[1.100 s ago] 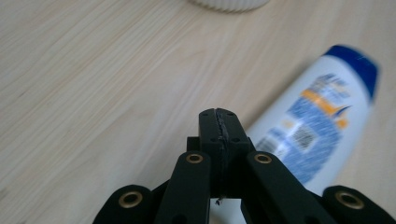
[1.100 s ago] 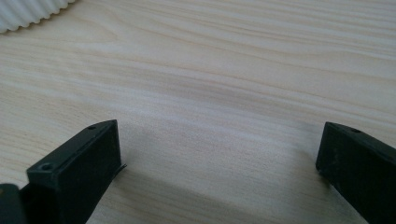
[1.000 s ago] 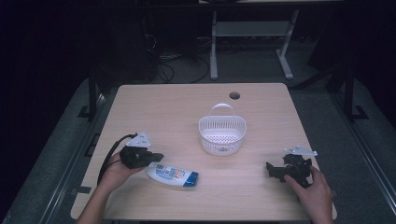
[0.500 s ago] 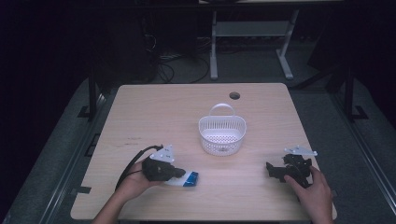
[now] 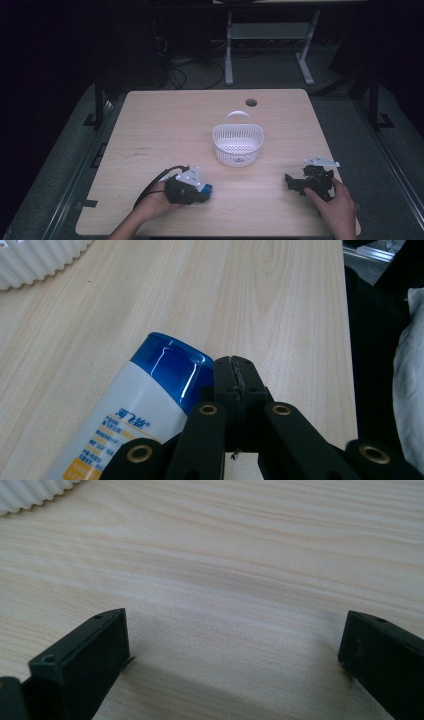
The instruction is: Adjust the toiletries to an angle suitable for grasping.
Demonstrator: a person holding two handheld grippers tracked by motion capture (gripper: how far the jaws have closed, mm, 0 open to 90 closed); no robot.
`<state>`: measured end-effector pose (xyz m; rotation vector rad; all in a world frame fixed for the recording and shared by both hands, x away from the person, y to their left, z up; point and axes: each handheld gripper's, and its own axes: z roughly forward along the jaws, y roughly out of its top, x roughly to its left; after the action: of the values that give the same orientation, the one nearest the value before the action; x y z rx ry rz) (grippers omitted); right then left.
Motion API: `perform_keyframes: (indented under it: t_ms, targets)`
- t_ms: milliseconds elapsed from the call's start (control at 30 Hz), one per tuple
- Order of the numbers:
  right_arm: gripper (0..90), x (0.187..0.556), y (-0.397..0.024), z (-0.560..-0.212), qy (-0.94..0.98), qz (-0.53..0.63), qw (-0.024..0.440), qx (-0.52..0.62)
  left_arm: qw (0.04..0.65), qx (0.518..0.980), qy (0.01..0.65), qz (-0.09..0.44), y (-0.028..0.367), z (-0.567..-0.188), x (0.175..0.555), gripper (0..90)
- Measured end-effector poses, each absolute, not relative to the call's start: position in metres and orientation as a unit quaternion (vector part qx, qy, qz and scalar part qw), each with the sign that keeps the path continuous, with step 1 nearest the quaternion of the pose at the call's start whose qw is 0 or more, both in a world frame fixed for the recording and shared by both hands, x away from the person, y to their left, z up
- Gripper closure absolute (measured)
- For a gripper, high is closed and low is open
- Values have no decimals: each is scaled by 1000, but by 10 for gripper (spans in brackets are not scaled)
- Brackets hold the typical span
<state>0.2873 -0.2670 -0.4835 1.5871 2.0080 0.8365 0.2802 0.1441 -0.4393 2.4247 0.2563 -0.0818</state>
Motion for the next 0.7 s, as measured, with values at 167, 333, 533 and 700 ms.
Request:
perform_keyframes:
  t_ms: [167, 333, 533, 700]
  targets:
    - [0, 287, -267, -484, 727, 303, 223, 574, 338, 935, 103, -22, 143, -440, 283, 900]
    - [0, 287, -267, -483, 727, 303, 223, 575, 334, 936, 106, -10, 141, -438, 288, 900]
    - [0, 287, -267, -484, 727, 303, 223, 574, 333, 936, 114, -4, 137, -438, 296, 900]
    - [0, 287, -267, -484, 727, 303, 223, 574, 330, 936, 123, 3, 135, -437, 303, 900]
